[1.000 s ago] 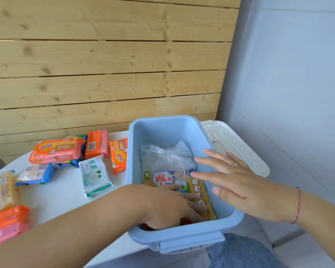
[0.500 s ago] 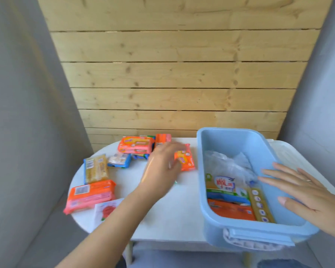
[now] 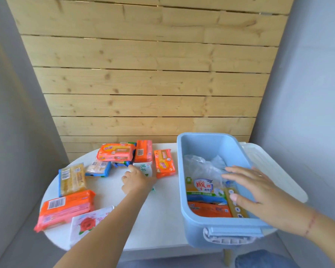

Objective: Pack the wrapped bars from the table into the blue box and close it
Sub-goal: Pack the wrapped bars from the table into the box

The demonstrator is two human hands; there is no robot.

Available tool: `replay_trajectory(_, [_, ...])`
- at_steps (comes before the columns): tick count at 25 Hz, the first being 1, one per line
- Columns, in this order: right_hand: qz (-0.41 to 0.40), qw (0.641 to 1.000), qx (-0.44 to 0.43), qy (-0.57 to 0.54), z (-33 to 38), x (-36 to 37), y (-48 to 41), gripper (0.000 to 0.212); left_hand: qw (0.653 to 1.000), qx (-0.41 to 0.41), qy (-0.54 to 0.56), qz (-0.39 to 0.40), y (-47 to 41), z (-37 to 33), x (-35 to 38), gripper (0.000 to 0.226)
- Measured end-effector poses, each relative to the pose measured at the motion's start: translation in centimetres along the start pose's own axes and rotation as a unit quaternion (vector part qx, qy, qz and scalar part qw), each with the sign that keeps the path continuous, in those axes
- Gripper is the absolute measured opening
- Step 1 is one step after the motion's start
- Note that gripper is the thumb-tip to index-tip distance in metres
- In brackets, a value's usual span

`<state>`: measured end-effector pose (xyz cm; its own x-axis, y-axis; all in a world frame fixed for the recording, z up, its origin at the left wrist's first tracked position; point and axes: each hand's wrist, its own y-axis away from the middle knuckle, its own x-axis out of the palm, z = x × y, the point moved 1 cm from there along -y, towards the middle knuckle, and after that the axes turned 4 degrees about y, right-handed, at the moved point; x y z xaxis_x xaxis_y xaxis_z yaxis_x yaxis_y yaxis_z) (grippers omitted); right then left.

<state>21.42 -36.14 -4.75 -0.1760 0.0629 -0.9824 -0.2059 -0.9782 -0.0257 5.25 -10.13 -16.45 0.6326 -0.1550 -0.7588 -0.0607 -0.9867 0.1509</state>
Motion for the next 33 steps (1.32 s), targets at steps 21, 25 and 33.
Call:
replay_trajectory(21, [-0.079,0.997,-0.010,0.004,-1.1,-4.9,-12.9,0.032,0.914,0.109,0.343,0.189,-0.6,-8.6,-7.7,0.030])
replay_trajectory(25, [-0.004,0.998,0.026,0.066,-1.3,-1.2,-15.6,0.039,0.989,0.056,0.131,-0.034,-6.2,-1.4,-6.6,0.046])
replay_trajectory(33, [-0.015,0.993,0.035,0.110,-2.4,1.0,-17.4,0.025,0.937,0.216,-0.269,0.048,-13.5,0.4,-6.2,0.112])
